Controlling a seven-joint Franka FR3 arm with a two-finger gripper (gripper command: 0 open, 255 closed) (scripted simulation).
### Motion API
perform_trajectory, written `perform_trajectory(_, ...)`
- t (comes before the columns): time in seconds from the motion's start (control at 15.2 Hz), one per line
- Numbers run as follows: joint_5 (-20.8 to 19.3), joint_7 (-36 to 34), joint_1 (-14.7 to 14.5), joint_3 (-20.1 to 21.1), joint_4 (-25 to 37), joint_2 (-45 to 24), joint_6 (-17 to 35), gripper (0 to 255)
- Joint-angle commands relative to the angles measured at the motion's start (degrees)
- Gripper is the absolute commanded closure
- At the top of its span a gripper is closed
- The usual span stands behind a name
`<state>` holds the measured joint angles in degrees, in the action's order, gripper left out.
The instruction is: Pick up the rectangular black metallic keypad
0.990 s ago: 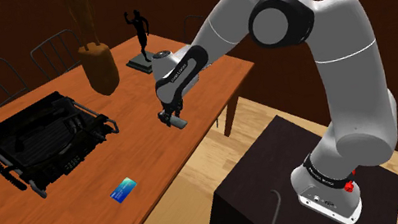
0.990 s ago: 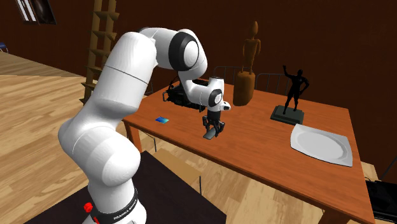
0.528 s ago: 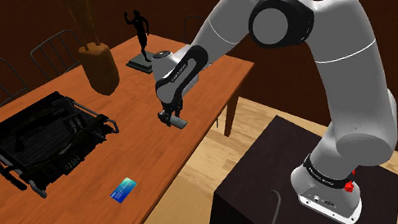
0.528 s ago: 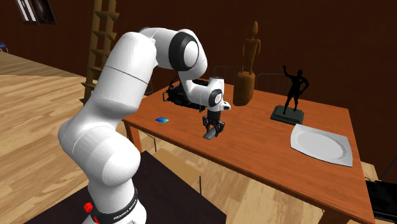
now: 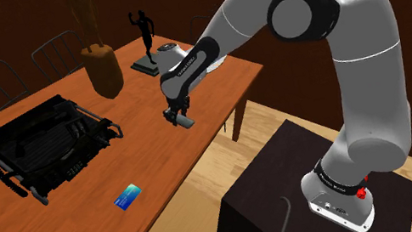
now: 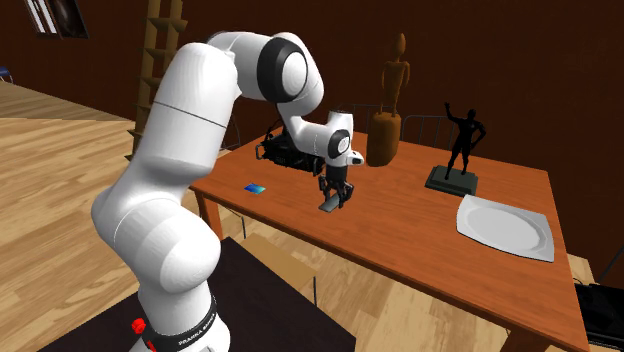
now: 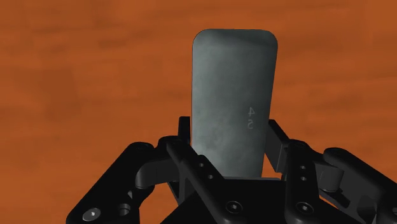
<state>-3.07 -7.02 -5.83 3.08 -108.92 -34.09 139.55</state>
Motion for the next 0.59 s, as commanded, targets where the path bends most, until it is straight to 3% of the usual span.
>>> perform_trajectory(0.0, 0.08, 0.02, 0.01, 0.07, 0.21, 0.99, -1.21, 255)
perform_trajectory(0.53, 0.36, 0.21, 0.16, 0.28, -0.01, 4.53, -4.53, 255)
